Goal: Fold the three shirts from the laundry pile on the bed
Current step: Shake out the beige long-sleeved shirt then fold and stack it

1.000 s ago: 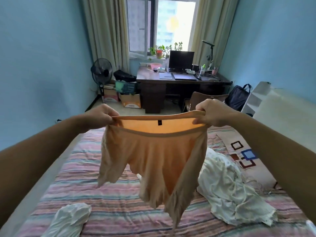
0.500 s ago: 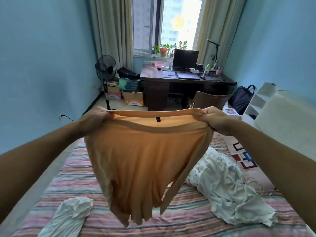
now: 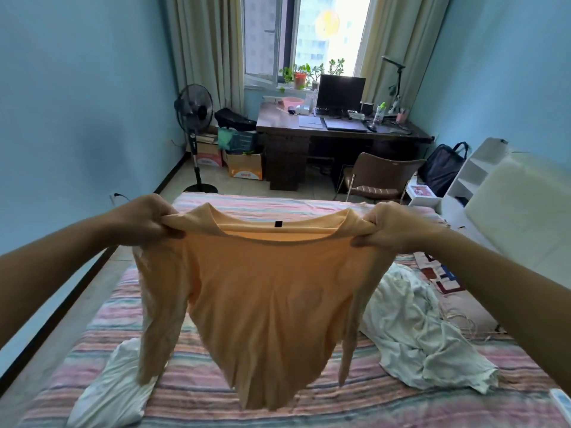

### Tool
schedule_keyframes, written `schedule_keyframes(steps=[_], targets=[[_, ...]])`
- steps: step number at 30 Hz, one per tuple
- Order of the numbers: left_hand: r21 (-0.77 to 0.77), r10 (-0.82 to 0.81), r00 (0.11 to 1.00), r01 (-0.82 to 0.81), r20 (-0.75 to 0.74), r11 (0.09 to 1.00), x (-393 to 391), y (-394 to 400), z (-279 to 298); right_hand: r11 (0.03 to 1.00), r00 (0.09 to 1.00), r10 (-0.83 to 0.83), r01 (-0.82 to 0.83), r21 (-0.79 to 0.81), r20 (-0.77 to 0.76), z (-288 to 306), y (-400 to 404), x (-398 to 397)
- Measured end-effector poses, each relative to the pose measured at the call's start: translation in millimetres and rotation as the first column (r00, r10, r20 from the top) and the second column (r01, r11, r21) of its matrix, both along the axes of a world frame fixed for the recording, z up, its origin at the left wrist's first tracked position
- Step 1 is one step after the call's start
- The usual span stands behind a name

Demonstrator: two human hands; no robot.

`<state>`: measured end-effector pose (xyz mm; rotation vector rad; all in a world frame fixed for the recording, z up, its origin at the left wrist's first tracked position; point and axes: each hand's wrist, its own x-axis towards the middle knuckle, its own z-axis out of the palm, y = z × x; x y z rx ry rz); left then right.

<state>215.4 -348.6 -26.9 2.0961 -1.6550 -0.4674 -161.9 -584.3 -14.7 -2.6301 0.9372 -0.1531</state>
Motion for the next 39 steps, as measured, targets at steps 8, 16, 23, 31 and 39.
schedule_keyframes(steps=[8,16,23,31,39], targets=[[-0.03,0.077,0.99,-0.081,-0.117,0.996,-12,32,-38,0.998,0.999,0.044,-0.044,0.035,0.022,-52,4,-33],[-0.062,0.029,0.955,-0.049,-0.294,0.997,-28,66,-39,0.985,0.988,0.095,-0.111,0.129,0.124,-54,29,-58],[0.002,-0.008,0.905,0.01,-0.425,1.0,-36,96,-34,0.962,0.988,0.146,-0.155,0.224,0.059,-42,50,-72],[0.129,0.051,0.882,0.011,-0.468,0.992,-32,107,-43,0.883,0.981,0.191,-0.162,0.44,-0.023,-33,57,-69],[0.348,0.21,0.897,-0.068,-0.39,0.935,-20,76,-107,0.876,0.925,0.211,-0.035,0.481,-0.317,-99,22,-35]])
